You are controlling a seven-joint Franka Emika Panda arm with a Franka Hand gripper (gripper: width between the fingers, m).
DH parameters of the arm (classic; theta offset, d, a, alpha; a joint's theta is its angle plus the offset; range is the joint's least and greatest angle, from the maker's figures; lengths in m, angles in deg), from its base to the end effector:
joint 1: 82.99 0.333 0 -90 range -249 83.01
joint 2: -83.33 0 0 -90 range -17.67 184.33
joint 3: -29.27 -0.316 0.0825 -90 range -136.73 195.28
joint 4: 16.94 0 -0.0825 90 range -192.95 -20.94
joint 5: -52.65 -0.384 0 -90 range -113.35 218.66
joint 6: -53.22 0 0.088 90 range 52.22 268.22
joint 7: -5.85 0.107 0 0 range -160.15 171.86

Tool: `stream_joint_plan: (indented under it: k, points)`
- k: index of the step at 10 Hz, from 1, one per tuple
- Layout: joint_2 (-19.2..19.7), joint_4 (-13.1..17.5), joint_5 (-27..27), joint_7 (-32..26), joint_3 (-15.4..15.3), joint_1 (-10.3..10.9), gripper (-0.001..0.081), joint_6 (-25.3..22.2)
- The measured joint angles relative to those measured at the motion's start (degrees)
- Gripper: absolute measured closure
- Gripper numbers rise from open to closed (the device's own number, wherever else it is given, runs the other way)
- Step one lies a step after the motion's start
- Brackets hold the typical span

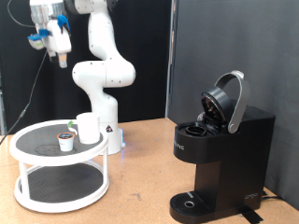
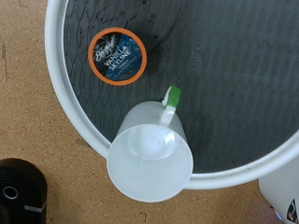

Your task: Make a cup of coffee with the keurig machine

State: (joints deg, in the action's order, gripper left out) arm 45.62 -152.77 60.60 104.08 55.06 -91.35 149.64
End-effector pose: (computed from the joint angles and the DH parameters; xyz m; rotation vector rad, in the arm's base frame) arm 0.2808 -0.2337 0.5237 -1.4002 2.7305 0.2112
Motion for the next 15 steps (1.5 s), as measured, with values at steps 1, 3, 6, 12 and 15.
stream_joint_plan:
  k: [1, 3, 6, 12, 15]
  points:
    - [0.6, -1.9, -0.2, -0.3, 0.2, 0.2, 0.0072, 2.7]
    - [2.5, -5.6, -0.8, 0.7, 0.2, 0.6, 0.0072, 10.0]
    - [3.2, -6.4, -0.9, -0.2, 0.1, 0.7, 0.0072, 11.2]
    - [6.3, -7.0, -1.1, -9.4, 0.8, 2.2, 0.0072, 16.8]
    - [9.4, -8.2, -0.3, -9.4, 0.6, 2.3, 0.0072, 19.6]
